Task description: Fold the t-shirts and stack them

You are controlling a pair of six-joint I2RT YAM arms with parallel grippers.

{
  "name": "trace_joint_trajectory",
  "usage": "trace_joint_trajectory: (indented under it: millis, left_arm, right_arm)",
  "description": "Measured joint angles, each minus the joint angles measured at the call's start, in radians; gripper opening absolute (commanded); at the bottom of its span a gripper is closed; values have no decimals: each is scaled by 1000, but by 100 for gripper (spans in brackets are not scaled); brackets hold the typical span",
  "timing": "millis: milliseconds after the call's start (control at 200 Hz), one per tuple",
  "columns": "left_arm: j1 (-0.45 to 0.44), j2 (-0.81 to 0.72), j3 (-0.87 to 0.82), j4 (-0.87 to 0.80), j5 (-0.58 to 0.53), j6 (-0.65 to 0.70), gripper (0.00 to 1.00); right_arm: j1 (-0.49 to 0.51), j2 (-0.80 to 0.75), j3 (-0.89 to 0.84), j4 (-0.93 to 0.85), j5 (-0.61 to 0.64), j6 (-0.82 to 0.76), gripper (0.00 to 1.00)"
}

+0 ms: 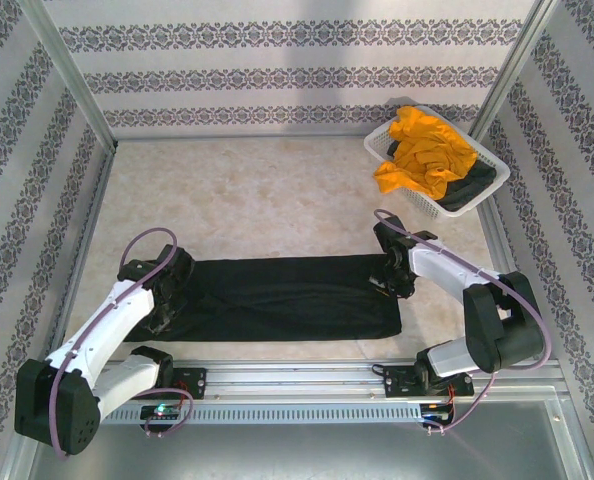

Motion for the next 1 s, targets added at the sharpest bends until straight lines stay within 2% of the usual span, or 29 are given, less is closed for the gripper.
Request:
trace_joint_trajectory:
  millis: [150,240,390,535,665,784,869,999]
  left_arm:
    - [0,21,105,-4,-2,25,43]
    - [0,47,215,2,-3,36,44]
    - [0,126,305,61,15,59,40]
    - [0,297,316,185,91,78,30]
    - [0,479,315,290,153,80,29]
    - [7,605,315,354,191,97,28]
    - [35,669,313,389,227,116,28]
    - [131,750,402,398,304,172,28]
  right_arm:
    - [12,-3,58,-30,13,-3,14]
    - [34,-19,103,-29,24,-4,16]
    - [52,-4,134,19,19,21,15]
    - [60,114,136,88,-1,64,13]
    - [64,204,138,114,-4,93,13]
    - [64,275,214,95,-1,102,13]
    - [62,327,278,74,3,102,13]
    - [31,442,430,21,2,91,13]
